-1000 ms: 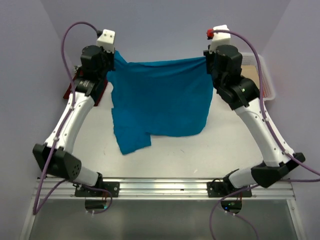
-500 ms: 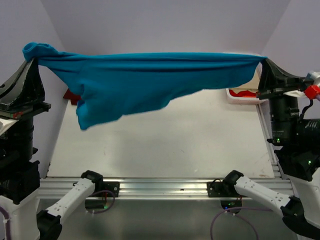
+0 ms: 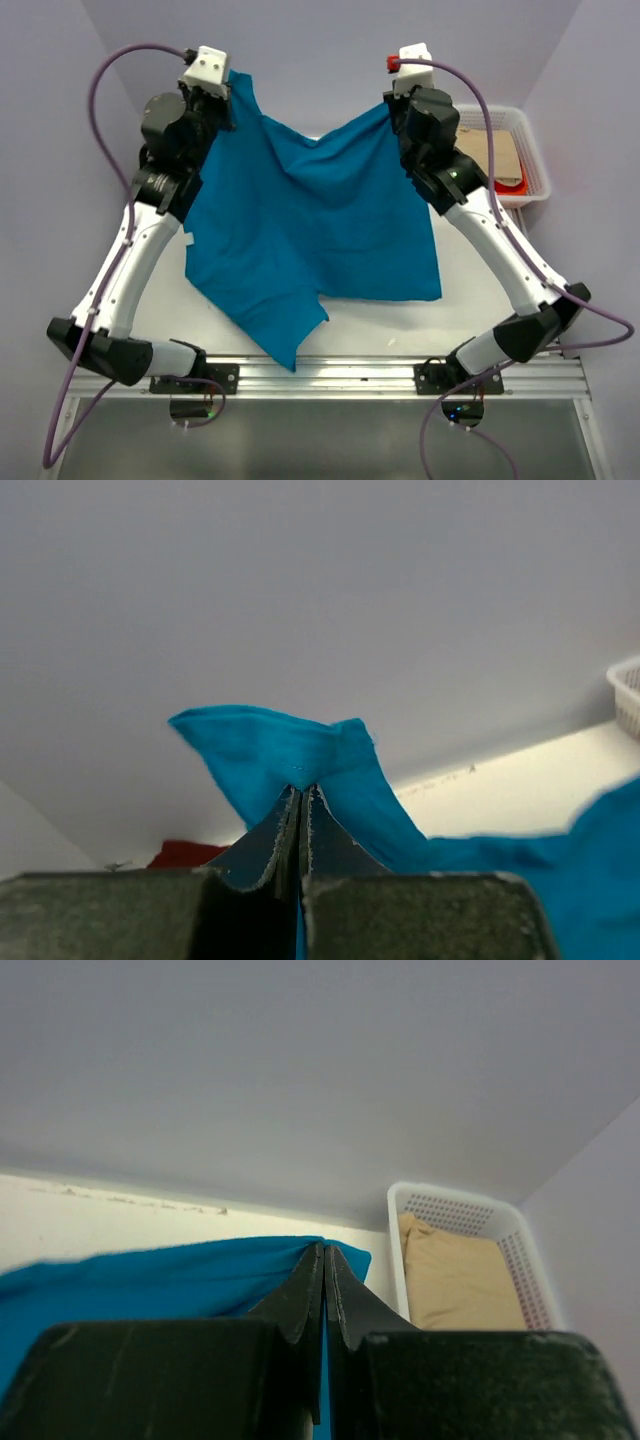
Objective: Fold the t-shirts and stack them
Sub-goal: Flatten the tshirt out
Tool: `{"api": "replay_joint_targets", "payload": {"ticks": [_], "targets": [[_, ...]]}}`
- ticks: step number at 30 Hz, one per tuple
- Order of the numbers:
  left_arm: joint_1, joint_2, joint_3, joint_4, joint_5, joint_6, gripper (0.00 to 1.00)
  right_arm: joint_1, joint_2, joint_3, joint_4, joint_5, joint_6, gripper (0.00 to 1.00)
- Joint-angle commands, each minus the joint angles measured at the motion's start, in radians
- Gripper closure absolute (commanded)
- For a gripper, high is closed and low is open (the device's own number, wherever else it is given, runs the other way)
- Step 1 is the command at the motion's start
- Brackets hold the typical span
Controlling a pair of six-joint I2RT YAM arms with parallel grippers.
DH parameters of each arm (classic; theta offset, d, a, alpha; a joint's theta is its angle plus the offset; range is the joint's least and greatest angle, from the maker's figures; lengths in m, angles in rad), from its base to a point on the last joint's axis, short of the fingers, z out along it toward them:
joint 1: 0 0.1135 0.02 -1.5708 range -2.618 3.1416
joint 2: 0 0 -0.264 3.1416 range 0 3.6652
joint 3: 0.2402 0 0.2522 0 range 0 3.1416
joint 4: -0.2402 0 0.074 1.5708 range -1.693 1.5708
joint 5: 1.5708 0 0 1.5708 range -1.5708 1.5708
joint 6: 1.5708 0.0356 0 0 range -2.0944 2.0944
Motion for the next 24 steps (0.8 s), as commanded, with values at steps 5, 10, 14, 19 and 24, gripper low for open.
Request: {"api": "replay_joint_targets", "payload": {"ticks": [5,10,14,19,24], "targets": [[0.008,-0.094,0.048,0.038,0.023,-0.012,1.0,0.012,-0.163,0.021,0.04,-0.078,0.052,1.0],[-0.029,-0.339,-0.087,0.005,0.042,-0.018,1.0,0.185,-0.423,-0.176,0.086,-0.039,-0.071,1.0],[-0.038,-0.559,-0.152,-0.053,0.04,-0.018,1.0,0.224,-0.617,-0.295,0.044,-0.104,-0.032,1.0],[0.004,-0.61,-0.006,-0.185,0.115,-0.049,1.0,0.224,-0.769,-0.334,0.001,-0.155,0.007,1.0],[0.055,-0.527,0.017,-0.184,0.1,-0.081,1.0,0.224,-0.606,-0.239,-0.106,0.179,0.073,1.0]]}}
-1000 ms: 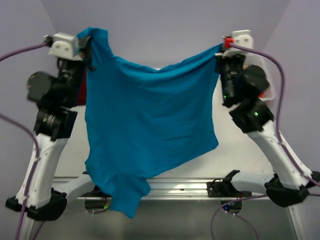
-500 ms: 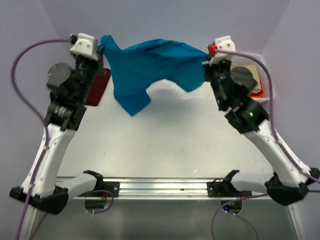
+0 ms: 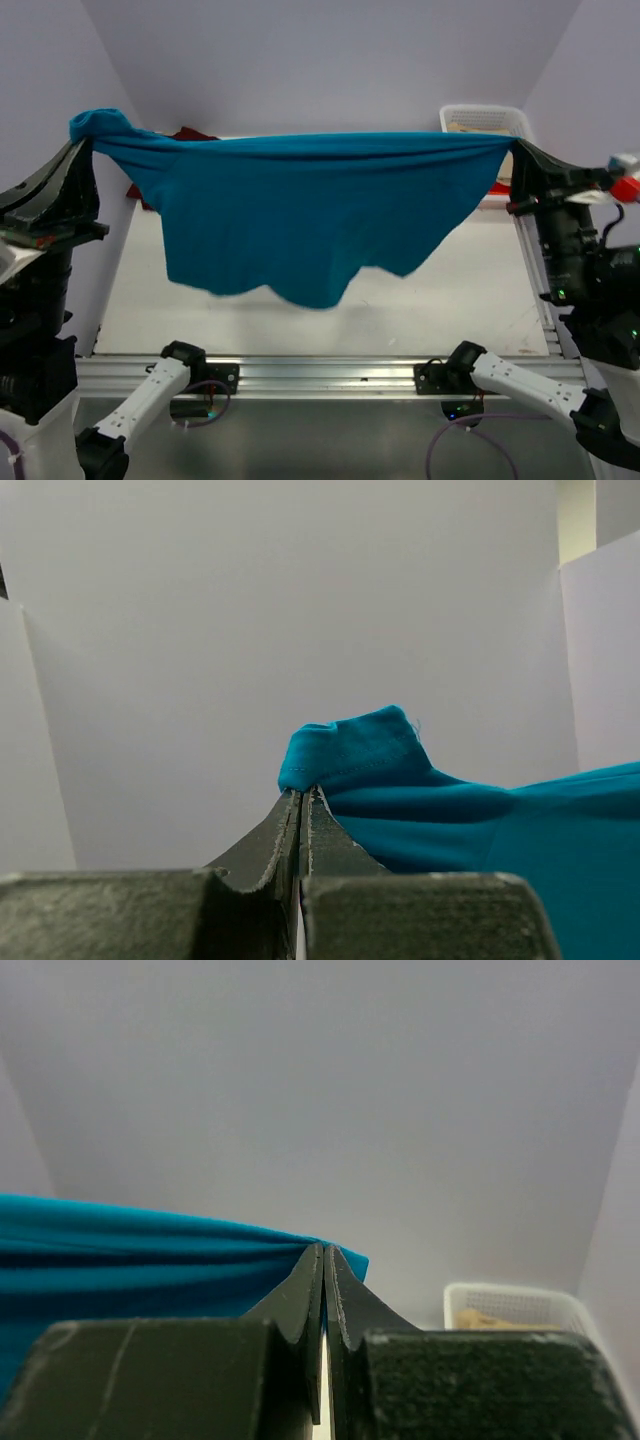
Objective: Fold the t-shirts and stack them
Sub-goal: Flatten the tshirt out, then fold the tshirt
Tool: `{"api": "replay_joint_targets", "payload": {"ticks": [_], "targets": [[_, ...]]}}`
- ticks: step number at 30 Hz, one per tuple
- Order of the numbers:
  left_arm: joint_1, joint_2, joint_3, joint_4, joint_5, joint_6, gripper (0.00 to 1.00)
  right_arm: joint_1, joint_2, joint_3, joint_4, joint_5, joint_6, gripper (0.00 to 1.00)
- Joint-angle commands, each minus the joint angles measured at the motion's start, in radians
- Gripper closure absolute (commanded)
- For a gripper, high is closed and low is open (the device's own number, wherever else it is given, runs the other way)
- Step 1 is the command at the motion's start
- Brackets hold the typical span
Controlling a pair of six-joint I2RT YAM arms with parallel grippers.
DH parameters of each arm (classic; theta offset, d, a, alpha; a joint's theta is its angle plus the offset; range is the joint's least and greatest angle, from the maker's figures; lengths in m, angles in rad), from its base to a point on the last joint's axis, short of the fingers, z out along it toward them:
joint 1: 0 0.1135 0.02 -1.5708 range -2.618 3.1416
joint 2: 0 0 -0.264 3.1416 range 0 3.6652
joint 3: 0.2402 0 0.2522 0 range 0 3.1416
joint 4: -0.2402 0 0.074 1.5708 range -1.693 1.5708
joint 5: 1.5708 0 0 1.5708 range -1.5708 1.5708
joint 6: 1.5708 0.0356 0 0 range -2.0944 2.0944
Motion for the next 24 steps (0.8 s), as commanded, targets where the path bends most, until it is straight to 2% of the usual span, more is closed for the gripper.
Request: {"api": "replay_joint_targets", "payload": {"ticks": [1,2,3,5,6,7,8,9,10,11,13,15,17,19,24], "targets": [[0.019,0.121,-0.061,-0.052,-0.077,-0.018,1.0,-0.004,0.213,0.05,-0.132,0.323,0.063,1.0],[0.019,0.147,-0.134,-0.013,-0.116,-0.018,1.0,-0.004,0.256,0.058,-0.195,0.43,0.08,1.0],[0.019,0.158,-0.181,0.013,-0.135,-0.018,1.0,-0.004,0.349,0.057,-0.231,0.469,0.112,1.0],[0.019,0.21,-0.323,0.088,-0.207,-0.021,1.0,-0.01,0.436,0.002,-0.257,0.56,0.181,1.0],[0.019,0.234,-0.366,0.109,-0.227,-0.019,1.0,-0.027,0.521,-0.015,-0.275,0.556,0.207,1.0],[0.019,0.294,-0.409,0.127,-0.244,-0.019,1.0,-0.05,0.58,-0.017,-0.326,0.528,0.334,1.0],[0.019,0.329,-0.492,0.17,-0.273,-0.016,1.0,-0.113,0.635,-0.008,-0.434,0.428,0.397,1.0],[0.019,0.365,-0.533,0.196,-0.286,-0.015,1.0,-0.138,0.69,-0.005,-0.481,0.396,0.451,1.0],[0.019,0.429,-0.573,0.237,-0.295,-0.019,1.0,-0.156,0.814,-0.003,-0.522,0.386,0.541,1.0],[0.019,0.46,-0.642,0.291,-0.309,-0.033,1.0,-0.173,0.865,-0.012,-0.565,0.385,0.574,1.0],[0.024,0.561,-0.711,0.34,-0.307,-0.05,1.0,-0.182,0.977,-0.072,-0.512,0.381,0.594,1.0],[0.04,0.645,-0.7,0.356,-0.303,-0.056,1.0,-0.214,1.025,-0.106,-0.46,0.347,0.594,1.0],[0.056,0.824,-0.636,0.309,-0.304,-0.05,1.0,-0.271,1.099,-0.103,-0.428,0.324,0.596,1.0],[0.062,0.874,-0.595,0.291,-0.292,-0.056,1.0,-0.302,1.137,-0.074,-0.429,0.336,0.593,1.0],[0.065,0.951,-0.571,0.366,-0.249,-0.105,1.0,-0.38,1.159,-0.017,-0.372,0.375,0.538,1.0]]}}
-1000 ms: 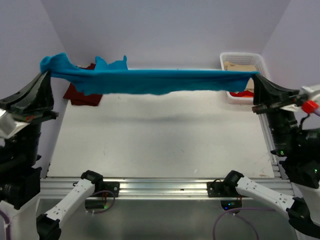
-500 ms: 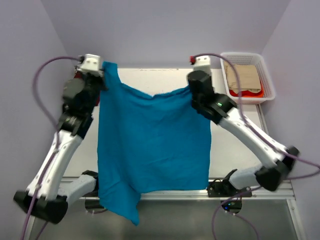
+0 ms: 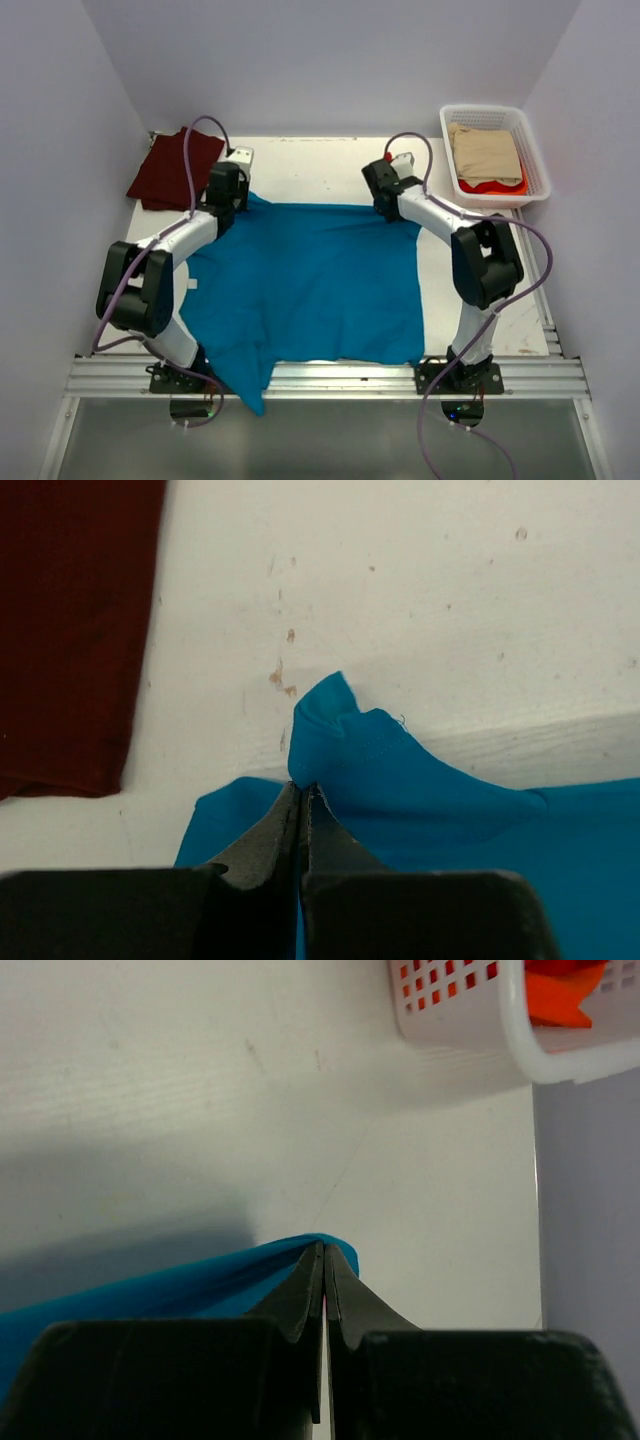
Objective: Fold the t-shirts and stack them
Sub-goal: Fold the tshirt
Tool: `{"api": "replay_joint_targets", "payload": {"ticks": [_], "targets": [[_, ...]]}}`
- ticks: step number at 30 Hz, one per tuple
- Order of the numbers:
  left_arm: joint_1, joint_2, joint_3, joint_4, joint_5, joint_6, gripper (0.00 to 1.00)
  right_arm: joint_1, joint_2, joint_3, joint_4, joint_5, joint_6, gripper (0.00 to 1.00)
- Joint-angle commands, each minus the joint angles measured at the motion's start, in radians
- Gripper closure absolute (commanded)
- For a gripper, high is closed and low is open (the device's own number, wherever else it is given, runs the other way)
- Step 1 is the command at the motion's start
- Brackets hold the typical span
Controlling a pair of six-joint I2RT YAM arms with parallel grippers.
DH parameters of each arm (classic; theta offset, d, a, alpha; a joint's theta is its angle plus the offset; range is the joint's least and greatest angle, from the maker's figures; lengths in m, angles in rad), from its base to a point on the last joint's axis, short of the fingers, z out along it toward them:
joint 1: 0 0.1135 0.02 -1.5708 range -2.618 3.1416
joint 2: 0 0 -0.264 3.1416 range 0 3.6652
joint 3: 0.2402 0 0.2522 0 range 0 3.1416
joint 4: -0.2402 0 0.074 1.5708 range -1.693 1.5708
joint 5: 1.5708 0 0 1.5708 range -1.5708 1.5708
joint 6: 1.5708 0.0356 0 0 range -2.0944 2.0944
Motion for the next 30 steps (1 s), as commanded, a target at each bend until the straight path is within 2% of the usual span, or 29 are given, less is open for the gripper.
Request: {"api": "replay_joint_targets", "payload": {"ticks": [1,9,18,24,29,30], "targets": [[0.007,0.039,0.088,0.129,0.001,-0.036,1.0,-0.061,-0.021,0.087,0.07,0.071,0.001,1.0],[0.007,0.108,0.128,0.196,0.015,-0.035,1.0,-0.155,0.051,0.175,0.136,0.04,-0.084,1.0],[0.014,0.242,0.284,0.187,0.024,-0.024,1.0,-0.201,0.13,0.288,0.198,-0.001,-0.101,1.0],[0.03,0.36,0.425,0.155,0.041,-0.026,1.0,-0.213,0.284,0.529,0.133,-0.014,-0.128,1.0],[0.041,0.509,0.635,0.091,0.015,-0.047,1.0,-0.235,0.431,0.715,0.087,0.003,-0.116,1.0],[0.043,0.541,0.686,0.077,-0.003,-0.077,0.83,-0.236,0.446,0.739,0.078,0.012,-0.11,1.0]]}}
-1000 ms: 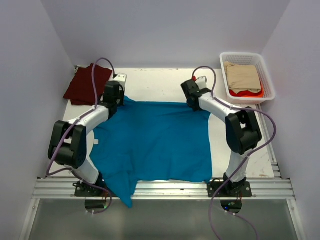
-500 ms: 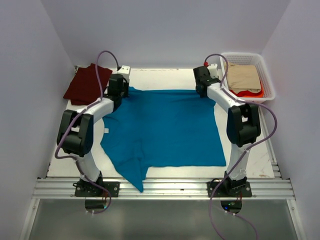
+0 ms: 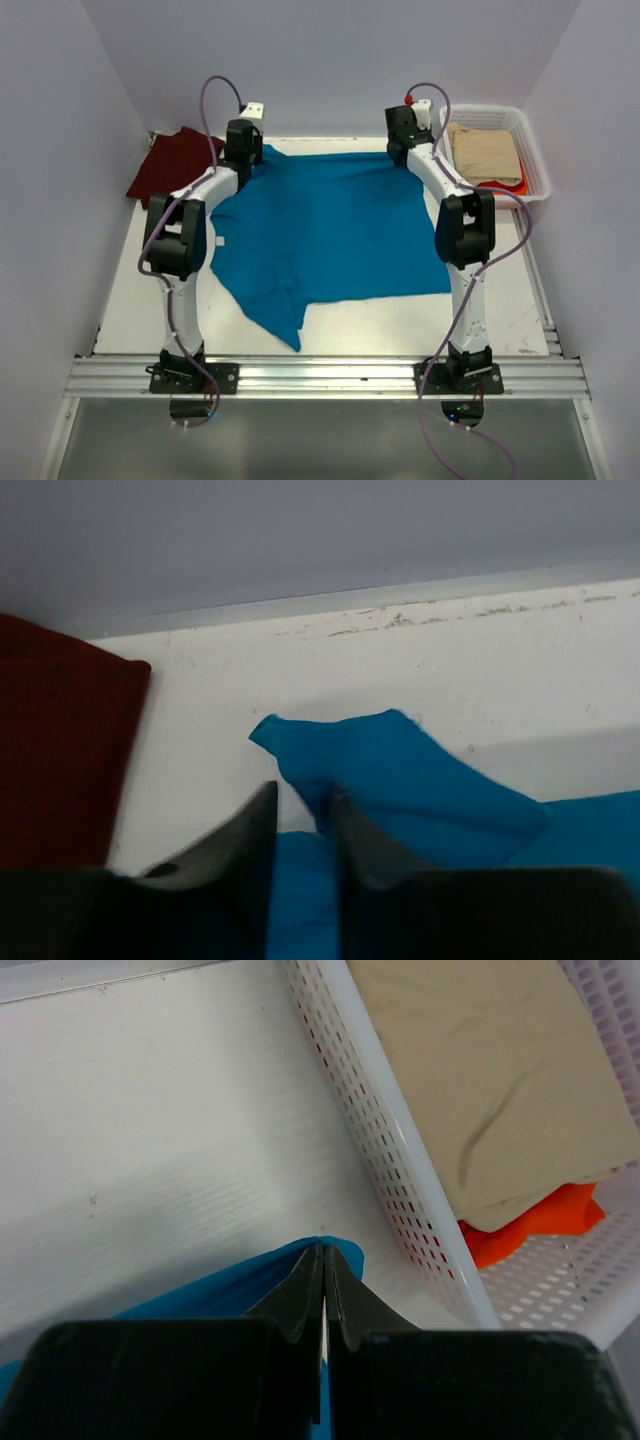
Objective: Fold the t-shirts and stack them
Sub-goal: Fold the tshirt
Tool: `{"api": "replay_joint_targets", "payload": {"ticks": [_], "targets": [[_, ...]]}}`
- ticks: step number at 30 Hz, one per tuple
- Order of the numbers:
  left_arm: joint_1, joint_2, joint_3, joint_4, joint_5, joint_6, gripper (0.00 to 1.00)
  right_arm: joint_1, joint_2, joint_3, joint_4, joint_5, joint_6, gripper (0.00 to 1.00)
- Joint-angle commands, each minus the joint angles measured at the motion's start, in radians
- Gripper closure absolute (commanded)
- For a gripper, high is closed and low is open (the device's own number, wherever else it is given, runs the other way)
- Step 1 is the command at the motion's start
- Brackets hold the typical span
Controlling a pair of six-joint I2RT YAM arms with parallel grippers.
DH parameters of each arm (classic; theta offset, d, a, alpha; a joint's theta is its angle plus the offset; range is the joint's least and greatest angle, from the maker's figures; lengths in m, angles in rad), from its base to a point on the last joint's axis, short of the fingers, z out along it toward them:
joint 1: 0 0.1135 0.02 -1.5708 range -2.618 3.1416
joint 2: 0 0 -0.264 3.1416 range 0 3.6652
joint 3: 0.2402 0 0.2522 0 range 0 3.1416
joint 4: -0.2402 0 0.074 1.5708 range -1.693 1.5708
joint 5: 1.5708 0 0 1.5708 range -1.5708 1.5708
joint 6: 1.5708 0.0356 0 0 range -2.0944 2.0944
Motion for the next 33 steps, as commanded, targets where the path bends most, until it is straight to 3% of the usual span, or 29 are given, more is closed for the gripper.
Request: {"api": "replay_joint_targets", "payload": {"ticks": [1,2,3,5,10,15,20,21,25,29,33], "targets": [[0.024,0.068,0.131,-0.023,-0.072,-0.057,0.6,-0.025,0.074,0.129,-0.07,0.054,0.014,0.96],[0.026,0.067,0.136,-0.02,-0.089,-0.064,0.39,-0.025,0.085,0.148,-0.084,0.069,0.028,0.58],[0.026,0.044,0.119,-0.013,-0.103,-0.07,0.1,-0.027,0.082,0.153,-0.091,0.077,0.03,0.39],[0.026,-0.003,0.074,0.048,-0.11,-0.064,0.0,-0.027,0.037,0.084,-0.038,0.08,0.028,0.01],[0.024,-0.201,-0.068,0.087,-0.104,-0.07,0.0,-0.021,-0.206,-0.201,0.186,-0.01,-0.007,0.01],[0.0,-0.387,-0.262,0.032,-0.084,-0.138,0.0,0.002,-0.412,-0.413,0.266,-0.142,-0.043,0.01],[-0.13,-0.487,-0.379,-0.187,-0.074,-0.228,0.09,0.048,-0.545,-0.557,0.114,-0.242,0.025,0.01],[-0.162,-0.528,-0.442,-0.213,-0.049,-0.248,0.17,0.065,-0.57,-0.62,0.093,-0.259,0.037,0.01],[-0.328,-0.642,-0.577,-0.289,-0.045,-0.31,0.31,0.122,-0.731,-0.799,0.059,-0.293,0.088,0.03],[-0.396,-0.802,-0.675,-0.414,-0.012,-0.394,0.31,0.2,-0.884,-0.925,0.004,-0.371,0.155,0.04],[-0.5,-0.945,-0.732,-0.645,-0.037,-0.533,0.3,0.266,-1.062,-1.016,-0.091,-0.392,0.201,0.01]]}}
